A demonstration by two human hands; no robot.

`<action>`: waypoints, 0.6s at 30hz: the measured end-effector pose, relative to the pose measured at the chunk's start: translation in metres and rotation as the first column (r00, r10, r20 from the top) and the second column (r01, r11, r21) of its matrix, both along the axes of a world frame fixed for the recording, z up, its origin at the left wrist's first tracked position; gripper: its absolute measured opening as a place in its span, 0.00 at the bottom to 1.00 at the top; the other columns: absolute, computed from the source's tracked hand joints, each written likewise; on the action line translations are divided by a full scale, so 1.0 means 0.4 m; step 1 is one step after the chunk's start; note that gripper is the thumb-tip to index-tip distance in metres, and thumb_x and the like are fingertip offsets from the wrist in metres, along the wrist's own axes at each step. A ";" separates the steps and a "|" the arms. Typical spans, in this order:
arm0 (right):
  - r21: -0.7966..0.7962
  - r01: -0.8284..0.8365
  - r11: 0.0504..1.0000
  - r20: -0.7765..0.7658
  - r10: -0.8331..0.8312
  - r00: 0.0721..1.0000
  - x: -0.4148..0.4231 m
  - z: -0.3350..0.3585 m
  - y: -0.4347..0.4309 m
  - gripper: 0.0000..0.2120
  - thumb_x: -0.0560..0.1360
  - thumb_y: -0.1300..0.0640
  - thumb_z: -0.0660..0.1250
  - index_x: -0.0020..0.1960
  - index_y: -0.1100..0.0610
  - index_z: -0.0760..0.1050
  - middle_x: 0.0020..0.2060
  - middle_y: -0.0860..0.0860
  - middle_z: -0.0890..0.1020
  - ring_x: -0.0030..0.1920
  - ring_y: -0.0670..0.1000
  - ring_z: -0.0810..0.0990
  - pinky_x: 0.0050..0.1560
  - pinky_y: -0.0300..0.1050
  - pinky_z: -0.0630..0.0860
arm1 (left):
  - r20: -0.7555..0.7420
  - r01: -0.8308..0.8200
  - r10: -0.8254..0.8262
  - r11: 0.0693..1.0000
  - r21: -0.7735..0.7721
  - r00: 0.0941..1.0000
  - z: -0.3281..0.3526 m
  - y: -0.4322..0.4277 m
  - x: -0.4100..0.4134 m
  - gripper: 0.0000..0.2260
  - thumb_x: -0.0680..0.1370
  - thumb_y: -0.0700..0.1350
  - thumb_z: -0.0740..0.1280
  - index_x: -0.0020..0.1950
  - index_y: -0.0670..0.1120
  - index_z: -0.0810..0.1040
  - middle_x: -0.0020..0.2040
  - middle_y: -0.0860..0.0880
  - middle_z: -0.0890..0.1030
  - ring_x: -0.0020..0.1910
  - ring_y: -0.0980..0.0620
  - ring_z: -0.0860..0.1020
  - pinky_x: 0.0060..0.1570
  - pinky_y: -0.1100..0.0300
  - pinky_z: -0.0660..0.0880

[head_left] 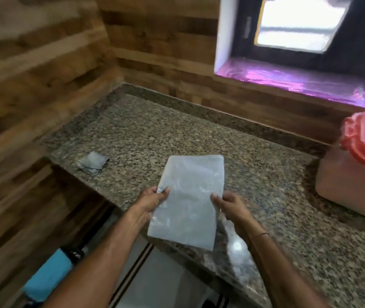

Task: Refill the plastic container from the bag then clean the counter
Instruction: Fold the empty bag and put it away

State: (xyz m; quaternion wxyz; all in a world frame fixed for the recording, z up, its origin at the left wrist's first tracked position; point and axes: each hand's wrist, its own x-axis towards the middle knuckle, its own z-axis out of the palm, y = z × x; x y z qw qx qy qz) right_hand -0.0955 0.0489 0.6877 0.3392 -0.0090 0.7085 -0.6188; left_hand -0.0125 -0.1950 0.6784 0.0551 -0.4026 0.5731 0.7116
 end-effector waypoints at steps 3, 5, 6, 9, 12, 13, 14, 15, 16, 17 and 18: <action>0.030 -0.063 0.998 -0.094 0.066 0.993 0.045 0.011 -0.145 0.13 0.82 0.55 0.68 0.50 0.67 0.81 0.36 0.50 0.82 0.26 0.40 0.77 0.25 0.33 0.68 | -0.001 -0.102 0.103 0.988 -0.117 0.995 0.034 -0.112 0.123 0.02 0.79 0.38 0.73 0.51 0.41 0.83 0.52 0.38 0.85 0.43 0.43 0.84 0.47 0.49 0.84; 0.005 -0.129 0.992 -0.097 0.129 0.987 0.100 0.013 -0.253 0.11 0.82 0.53 0.67 0.47 0.61 0.79 0.36 0.52 0.79 0.29 0.46 0.77 0.25 0.37 0.69 | 0.015 -0.145 0.152 0.964 -0.223 0.988 0.046 -0.193 0.228 0.05 0.77 0.38 0.75 0.51 0.39 0.84 0.52 0.37 0.86 0.41 0.45 0.83 0.40 0.57 0.82; -0.022 -0.148 0.989 -0.075 0.146 0.986 0.132 0.016 -0.307 0.10 0.83 0.54 0.66 0.47 0.59 0.77 0.37 0.53 0.80 0.29 0.48 0.79 0.24 0.37 0.72 | 0.008 -0.162 0.170 0.952 -0.259 0.985 0.049 -0.233 0.280 0.04 0.77 0.38 0.75 0.49 0.38 0.84 0.52 0.36 0.86 0.40 0.45 0.83 0.39 0.58 0.81; -0.098 -0.182 0.978 -0.003 0.183 0.983 0.254 0.032 -0.452 0.08 0.84 0.53 0.65 0.53 0.59 0.77 0.43 0.56 0.85 0.36 0.54 0.84 0.33 0.43 0.83 | -0.003 -0.256 0.265 0.930 -0.265 0.964 0.054 -0.333 0.439 0.06 0.78 0.40 0.74 0.42 0.42 0.82 0.36 0.43 0.85 0.22 0.57 0.76 0.22 0.67 0.71; -0.139 -0.203 0.969 -0.069 0.195 0.978 0.382 0.028 -0.564 0.15 0.82 0.49 0.67 0.52 0.62 0.77 0.42 0.60 0.84 0.39 0.58 0.84 0.49 0.59 0.84 | 0.032 -0.362 0.379 0.903 -0.231 0.925 0.045 -0.413 0.582 0.14 0.76 0.53 0.76 0.40 0.46 0.79 0.29 0.49 0.73 0.23 0.55 0.66 0.24 0.63 0.61; -0.137 -0.213 0.967 -0.101 0.200 0.975 0.426 0.028 -0.600 0.18 0.81 0.47 0.68 0.52 0.64 0.78 0.42 0.62 0.84 0.40 0.60 0.85 0.52 0.62 0.84 | 0.019 -0.406 0.421 0.884 -0.230 0.907 0.041 -0.436 0.633 0.16 0.75 0.57 0.76 0.39 0.47 0.78 0.30 0.49 0.72 0.26 0.53 0.67 0.26 0.62 0.62; -0.129 -0.235 0.963 -0.134 0.218 0.967 0.470 0.025 -0.639 0.21 0.80 0.45 0.69 0.52 0.65 0.80 0.44 0.65 0.85 0.42 0.62 0.86 0.52 0.63 0.84 | 0.023 -0.433 0.450 0.871 -0.231 0.893 0.036 -0.456 0.688 0.18 0.75 0.60 0.76 0.40 0.47 0.78 0.32 0.48 0.73 0.29 0.51 0.68 0.28 0.61 0.62; -0.105 -0.261 0.960 -0.168 0.242 0.956 0.515 0.025 -0.677 0.22 0.80 0.44 0.69 0.52 0.65 0.81 0.46 0.66 0.85 0.44 0.64 0.87 0.50 0.62 0.85 | 0.034 -0.448 0.466 0.866 -0.222 0.884 0.030 -0.473 0.742 0.19 0.74 0.61 0.76 0.41 0.46 0.77 0.33 0.47 0.73 0.30 0.50 0.68 0.27 0.61 0.63; -0.084 -0.291 0.953 -0.201 0.270 0.942 0.558 0.025 -0.710 0.21 0.79 0.43 0.69 0.53 0.63 0.82 0.47 0.65 0.86 0.45 0.62 0.87 0.48 0.59 0.86 | 0.028 -0.468 0.482 0.862 -0.195 0.876 0.023 -0.488 0.794 0.20 0.73 0.61 0.76 0.43 0.44 0.77 0.34 0.45 0.73 0.29 0.49 0.69 0.25 0.63 0.64; -0.062 -0.328 0.943 -0.226 0.307 0.924 0.608 0.025 -0.746 0.21 0.79 0.42 0.69 0.53 0.62 0.82 0.48 0.63 0.86 0.45 0.60 0.87 0.47 0.54 0.86 | 0.004 -0.505 0.511 0.850 -0.150 0.860 0.018 -0.506 0.855 0.20 0.73 0.59 0.76 0.46 0.43 0.77 0.36 0.43 0.74 0.29 0.48 0.70 0.21 0.65 0.64; -0.050 -0.357 0.933 -0.237 0.336 0.911 0.647 0.024 -0.775 0.20 0.79 0.42 0.69 0.54 0.60 0.82 0.48 0.60 0.87 0.46 0.58 0.87 0.46 0.51 0.86 | -0.012 -0.539 0.540 0.837 -0.092 0.841 0.022 -0.517 0.902 0.18 0.75 0.56 0.75 0.49 0.42 0.77 0.39 0.42 0.75 0.30 0.47 0.74 0.18 0.66 0.64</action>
